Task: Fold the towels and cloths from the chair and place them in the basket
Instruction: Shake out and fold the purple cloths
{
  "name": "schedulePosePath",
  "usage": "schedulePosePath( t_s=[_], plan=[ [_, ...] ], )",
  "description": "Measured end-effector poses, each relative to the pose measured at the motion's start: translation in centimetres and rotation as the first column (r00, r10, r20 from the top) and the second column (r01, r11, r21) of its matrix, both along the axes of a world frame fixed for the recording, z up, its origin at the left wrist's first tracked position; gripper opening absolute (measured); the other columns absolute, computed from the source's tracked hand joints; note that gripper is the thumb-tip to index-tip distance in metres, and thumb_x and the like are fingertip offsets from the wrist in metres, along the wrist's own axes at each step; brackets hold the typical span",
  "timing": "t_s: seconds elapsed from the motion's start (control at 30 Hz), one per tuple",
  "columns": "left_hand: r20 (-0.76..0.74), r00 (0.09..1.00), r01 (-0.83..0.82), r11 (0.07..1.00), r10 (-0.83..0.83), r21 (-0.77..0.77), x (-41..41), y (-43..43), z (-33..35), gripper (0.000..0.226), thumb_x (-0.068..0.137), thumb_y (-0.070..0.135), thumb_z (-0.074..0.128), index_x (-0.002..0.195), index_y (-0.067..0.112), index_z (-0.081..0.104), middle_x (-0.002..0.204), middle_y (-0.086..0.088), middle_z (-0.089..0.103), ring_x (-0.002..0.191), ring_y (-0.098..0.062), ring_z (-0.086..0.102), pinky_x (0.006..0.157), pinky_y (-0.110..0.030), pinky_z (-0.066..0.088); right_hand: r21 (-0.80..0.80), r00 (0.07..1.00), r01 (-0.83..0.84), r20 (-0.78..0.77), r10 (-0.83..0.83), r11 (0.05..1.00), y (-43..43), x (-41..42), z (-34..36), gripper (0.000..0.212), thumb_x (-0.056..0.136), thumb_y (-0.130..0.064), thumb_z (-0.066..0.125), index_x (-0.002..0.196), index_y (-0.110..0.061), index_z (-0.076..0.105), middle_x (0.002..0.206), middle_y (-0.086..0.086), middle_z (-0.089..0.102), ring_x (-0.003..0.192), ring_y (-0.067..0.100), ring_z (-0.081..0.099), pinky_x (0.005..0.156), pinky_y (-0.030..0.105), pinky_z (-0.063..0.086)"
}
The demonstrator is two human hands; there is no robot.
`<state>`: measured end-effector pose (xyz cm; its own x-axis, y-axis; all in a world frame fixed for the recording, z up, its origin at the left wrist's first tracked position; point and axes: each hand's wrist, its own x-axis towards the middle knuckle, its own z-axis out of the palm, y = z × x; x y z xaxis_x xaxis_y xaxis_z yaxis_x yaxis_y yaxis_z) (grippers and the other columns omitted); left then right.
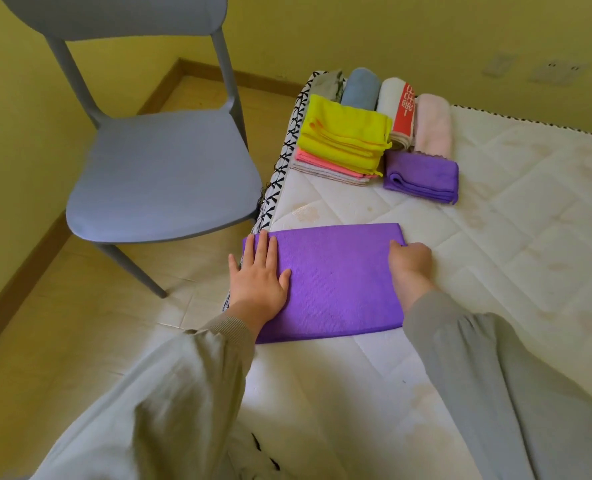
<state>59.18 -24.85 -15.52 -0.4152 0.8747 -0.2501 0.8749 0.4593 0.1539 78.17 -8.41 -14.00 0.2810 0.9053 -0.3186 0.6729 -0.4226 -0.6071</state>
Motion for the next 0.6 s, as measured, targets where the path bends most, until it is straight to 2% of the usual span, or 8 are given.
schedulePosePath(
  t_s=[0.07,0.17,0.23,0.3,0.37,0.43,0.5,0.6],
  plan=[
    [0.027,0.999,0.034,0.998,-0.032,-0.061,-0.3,0.2,0.8,0.068,0.099,0.048,0.024,0.152,0.017,-0.006,0.159,-0.002,-0.015,0.146,-0.023,-0.014,0.116,-0.055,0.003,-0.002,0.991,-0.037,-0.128,0.037,0.999,-0.2,0.3,0.8,0.029,0.089,-0.018,0.058,0.101,0.008,0.064,0.088,0.019,0.062,0.082,0.028,0.060,0.069,0.033,0.041],
    [0.083,0.992,0.101,0.987,-0.092,-0.121,-1.1,0.2,2.9,0.076,0.095,0.043,0.043,0.152,0.020,0.000,0.160,-0.004,-0.010,0.146,-0.025,-0.011,0.115,-0.055,0.005,0.181,0.962,-0.153,-0.198,0.188,0.972,-1.2,0.0,2.8,0.006,0.086,-0.008,0.062,0.082,-0.006,0.059,0.080,0.009,0.057,0.074,0.022,0.051,0.067,0.028,0.039],
    [0.158,0.985,0.085,0.993,-0.071,-0.081,-1.6,0.2,4.4,0.080,0.090,0.037,0.055,0.152,0.021,0.007,0.160,-0.004,-0.001,0.147,-0.025,-0.006,0.115,-0.052,0.008,0.271,0.919,-0.264,-0.221,0.327,0.926,-2.3,-0.9,5.0,0.009,0.085,-0.004,0.063,0.081,-0.011,0.058,0.082,0.006,0.060,0.076,0.020,0.054,0.070,0.028,0.041],
    [0.284,0.959,0.019,0.999,-0.029,0.037,-1.7,0.4,6.4,0.078,0.088,0.030,0.059,0.151,0.018,0.014,0.159,-0.005,0.012,0.146,-0.024,0.006,0.117,-0.045,0.015,0.332,0.860,-0.371,-0.230,0.456,0.867,-3.4,-2.2,7.4,0.012,0.082,-0.002,0.066,0.084,-0.013,0.061,0.084,0.004,0.061,0.079,0.018,0.056,0.073,0.026,0.043],
    [0.503,0.864,-0.104,0.980,0.006,0.168,-1.9,0.4,9.2,0.073,0.089,0.020,0.062,0.150,0.015,0.022,0.155,-0.006,0.026,0.142,-0.022,0.023,0.111,-0.032,0.025,0.384,0.788,-0.469,-0.226,0.573,0.795,-4.7,-3.5,10.2,0.013,0.080,0.001,0.068,0.086,-0.010,0.066,0.082,0.003,0.061,0.079,0.015,0.056,0.074,0.023,0.041],
    [0.718,0.696,-0.231,0.948,0.003,0.220,-2.0,0.2,12.6,0.068,0.089,0.012,0.063,0.148,0.016,0.029,0.149,-0.003,0.037,0.135,-0.016,0.034,0.098,-0.022,0.032,0.422,0.712,-0.557,-0.200,0.673,0.715,-6.1,-4.6,13.2,0.012,0.078,0.003,0.070,0.088,-0.002,0.070,0.077,0.001,0.061,0.073,0.011,0.054,0.069,0.017,0.039],
    [0.811,0.583,-0.295,0.918,-0.046,0.264,-2.2,-0.2,15.7,0.064,0.088,0.004,0.064,0.145,0.016,0.036,0.143,-0.003,0.045,0.131,-0.011,0.039,0.093,-0.022,0.035,0.458,0.628,-0.627,-0.181,0.757,0.630,-7.3,-5.5,16.0,0.012,0.076,0.005,0.071,0.087,0.003,0.071,0.072,0.001,0.061,0.066,0.007,0.051,0.061,0.010,0.037],
    [0.857,0.501,-0.339,0.885,-0.119,0.321,-2.9,-1.0,19.5,0.064,0.085,-0.003,0.065,0.142,0.013,0.039,0.132,-0.005,0.054,0.121,-0.011,0.047,0.095,-0.022,0.040,0.487,0.535,-0.698,-0.132,0.834,0.525,-8.9,-6.4,19.1,0.012,0.075,0.005,0.073,0.086,0.003,0.072,0.077,0.006,0.064,0.071,0.009,0.051,0.060,0.005,0.036]
  ],
)
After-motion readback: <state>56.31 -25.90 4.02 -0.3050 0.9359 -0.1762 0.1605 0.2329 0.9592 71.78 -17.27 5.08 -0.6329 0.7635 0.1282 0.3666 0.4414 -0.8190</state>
